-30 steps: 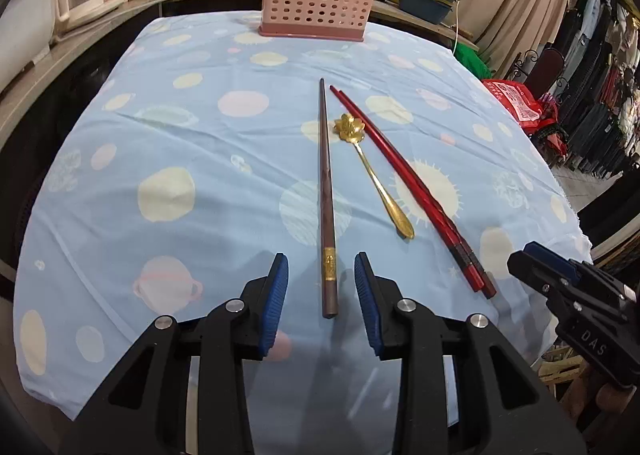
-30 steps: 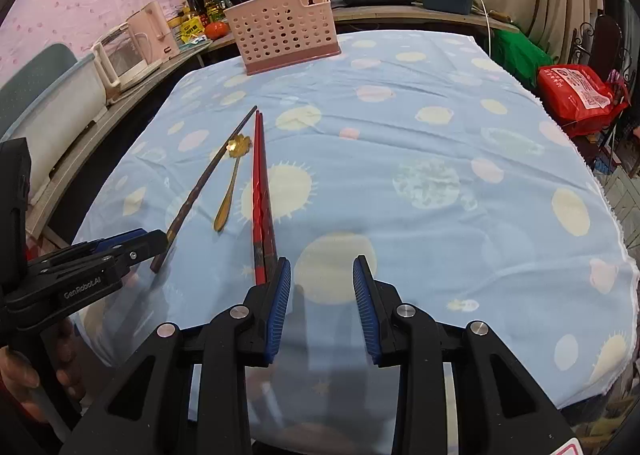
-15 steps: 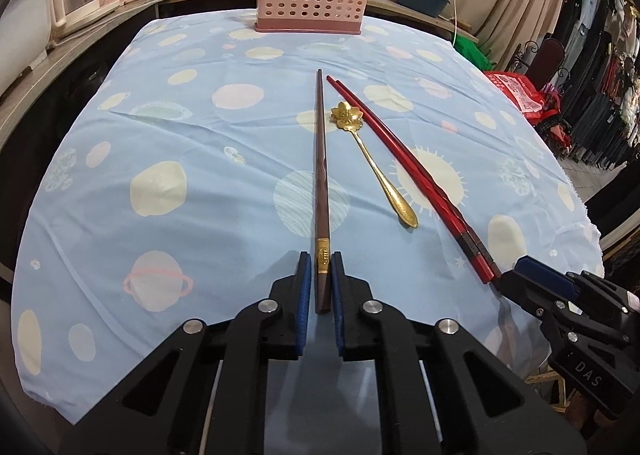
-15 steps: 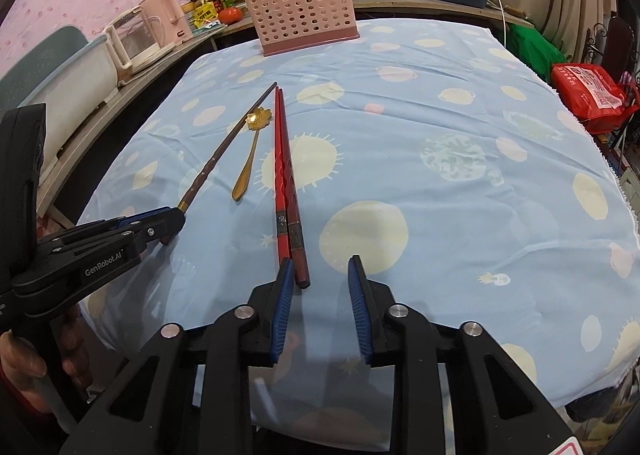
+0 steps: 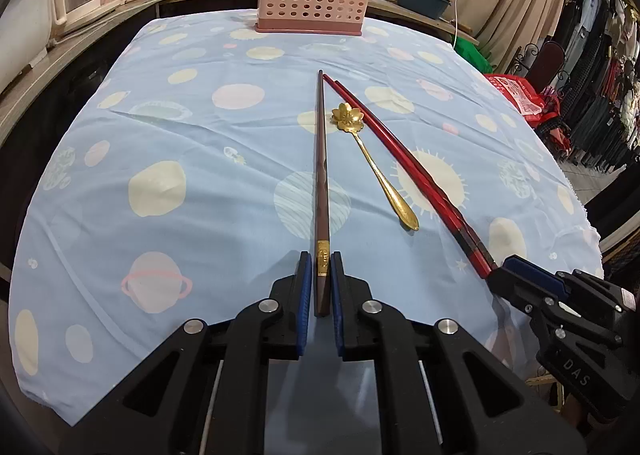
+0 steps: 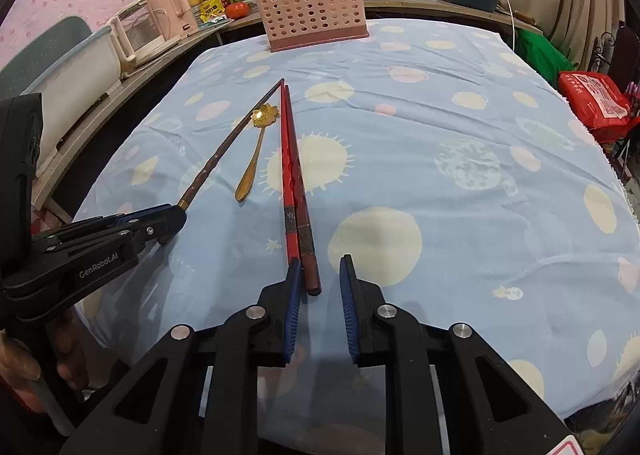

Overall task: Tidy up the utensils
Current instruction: 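Grasp a brown chopstick with the left tool while the right tool grasps a dark-red chopstick, then carry both chopsticks to the pink caddy and open both tools to drop them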

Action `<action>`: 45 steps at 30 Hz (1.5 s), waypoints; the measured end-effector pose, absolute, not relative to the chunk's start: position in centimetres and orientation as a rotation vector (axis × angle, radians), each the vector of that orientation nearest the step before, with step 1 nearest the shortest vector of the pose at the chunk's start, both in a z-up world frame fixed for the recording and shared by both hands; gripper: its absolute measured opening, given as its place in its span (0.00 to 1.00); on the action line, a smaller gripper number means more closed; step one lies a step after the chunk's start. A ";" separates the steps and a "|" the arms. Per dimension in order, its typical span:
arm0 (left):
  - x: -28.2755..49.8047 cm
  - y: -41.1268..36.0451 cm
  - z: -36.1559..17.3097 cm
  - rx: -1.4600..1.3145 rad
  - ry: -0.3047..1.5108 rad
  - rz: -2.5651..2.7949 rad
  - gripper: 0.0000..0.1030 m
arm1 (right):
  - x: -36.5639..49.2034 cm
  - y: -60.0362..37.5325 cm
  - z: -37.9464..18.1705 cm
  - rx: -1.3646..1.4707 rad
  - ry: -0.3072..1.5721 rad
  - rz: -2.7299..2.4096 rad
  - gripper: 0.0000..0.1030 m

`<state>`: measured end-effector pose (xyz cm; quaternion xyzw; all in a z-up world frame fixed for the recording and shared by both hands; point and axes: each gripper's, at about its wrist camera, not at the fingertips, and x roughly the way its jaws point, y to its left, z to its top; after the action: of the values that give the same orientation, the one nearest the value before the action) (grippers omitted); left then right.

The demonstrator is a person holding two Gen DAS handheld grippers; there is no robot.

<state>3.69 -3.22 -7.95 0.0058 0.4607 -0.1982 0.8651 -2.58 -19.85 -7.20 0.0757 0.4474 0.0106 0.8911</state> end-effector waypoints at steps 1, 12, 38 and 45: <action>3.7 -3.2 -8.0 0.012 0.965 -0.416 0.09 | -2.5 -19.9 -7.2 0.157 0.928 0.023 0.16; 3.9 -3.2 -7.9 0.006 0.965 -0.418 0.09 | -2.0 -20.2 -7.2 0.141 0.930 0.021 0.11; 3.3 -2.7 -7.1 -0.022 0.976 -0.423 0.07 | -2.2 -21.1 -4.6 0.194 0.855 0.034 0.07; 2.5 -1.8 -4.4 -0.048 0.926 -0.424 0.07 | -2.8 -22.2 -1.4 0.223 0.777 0.030 0.07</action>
<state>2.55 -1.76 -4.39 -0.0229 0.4431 -0.2028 0.8729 -2.85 -22.22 -1.41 0.1083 0.3778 0.0146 0.9194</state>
